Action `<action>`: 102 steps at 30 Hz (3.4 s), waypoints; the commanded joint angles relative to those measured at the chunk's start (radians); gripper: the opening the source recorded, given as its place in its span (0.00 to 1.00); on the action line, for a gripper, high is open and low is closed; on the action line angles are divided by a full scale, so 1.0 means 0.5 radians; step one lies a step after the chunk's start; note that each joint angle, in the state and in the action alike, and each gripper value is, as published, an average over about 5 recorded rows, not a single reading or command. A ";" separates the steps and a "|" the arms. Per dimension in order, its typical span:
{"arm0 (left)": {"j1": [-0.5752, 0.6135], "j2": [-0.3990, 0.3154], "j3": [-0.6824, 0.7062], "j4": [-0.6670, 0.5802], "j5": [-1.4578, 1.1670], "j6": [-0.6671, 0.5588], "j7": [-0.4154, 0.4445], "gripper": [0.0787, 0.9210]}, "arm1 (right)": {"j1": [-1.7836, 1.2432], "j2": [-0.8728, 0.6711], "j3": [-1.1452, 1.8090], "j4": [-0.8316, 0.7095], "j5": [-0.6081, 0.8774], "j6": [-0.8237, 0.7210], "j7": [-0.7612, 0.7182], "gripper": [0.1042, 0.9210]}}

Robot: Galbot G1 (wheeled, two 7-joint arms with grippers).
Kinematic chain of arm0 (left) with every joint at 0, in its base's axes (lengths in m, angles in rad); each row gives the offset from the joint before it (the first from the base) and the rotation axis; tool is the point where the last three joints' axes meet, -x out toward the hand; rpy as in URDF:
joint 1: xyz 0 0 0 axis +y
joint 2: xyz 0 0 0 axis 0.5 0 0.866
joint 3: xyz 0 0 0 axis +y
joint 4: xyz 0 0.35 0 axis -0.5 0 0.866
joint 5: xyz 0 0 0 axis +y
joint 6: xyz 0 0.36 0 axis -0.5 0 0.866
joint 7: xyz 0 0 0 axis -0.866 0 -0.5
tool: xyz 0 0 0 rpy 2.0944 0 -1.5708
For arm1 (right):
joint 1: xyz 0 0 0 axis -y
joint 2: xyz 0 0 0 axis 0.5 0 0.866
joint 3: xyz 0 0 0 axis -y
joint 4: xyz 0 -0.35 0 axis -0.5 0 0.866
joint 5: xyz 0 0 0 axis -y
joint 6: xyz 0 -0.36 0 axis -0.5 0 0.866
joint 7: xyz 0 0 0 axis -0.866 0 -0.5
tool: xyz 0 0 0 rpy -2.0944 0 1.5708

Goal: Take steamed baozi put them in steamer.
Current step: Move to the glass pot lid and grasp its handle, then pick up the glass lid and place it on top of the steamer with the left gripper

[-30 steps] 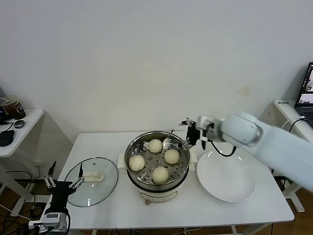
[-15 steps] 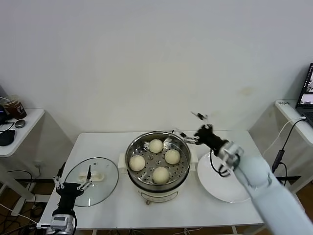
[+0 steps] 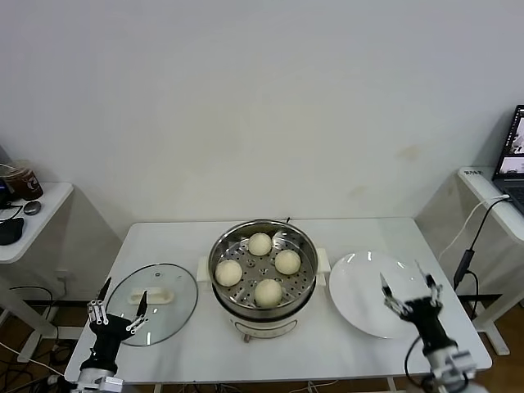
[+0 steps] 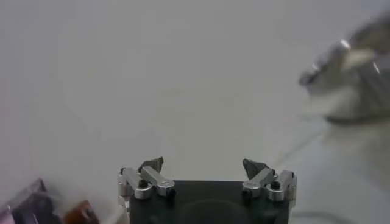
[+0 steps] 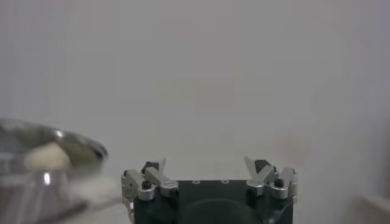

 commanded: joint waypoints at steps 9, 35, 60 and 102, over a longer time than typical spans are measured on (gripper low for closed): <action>-0.447 0.252 0.145 0.734 1.571 -0.064 -0.020 0.88 | -0.183 0.345 0.214 0.055 -0.048 0.173 0.181 0.88; -0.949 0.235 0.236 1.231 1.611 -0.064 -0.065 0.87 | -0.218 0.381 0.190 0.050 -0.107 0.198 0.185 0.88; -0.724 0.270 0.197 0.913 1.153 -0.083 -0.178 0.13 | -0.201 0.351 0.115 0.004 -0.185 0.127 0.163 0.88; -1.331 0.261 1.597 -0.454 1.278 1.623 0.942 0.11 | -0.002 0.434 -0.187 -0.376 -0.602 0.193 0.143 0.88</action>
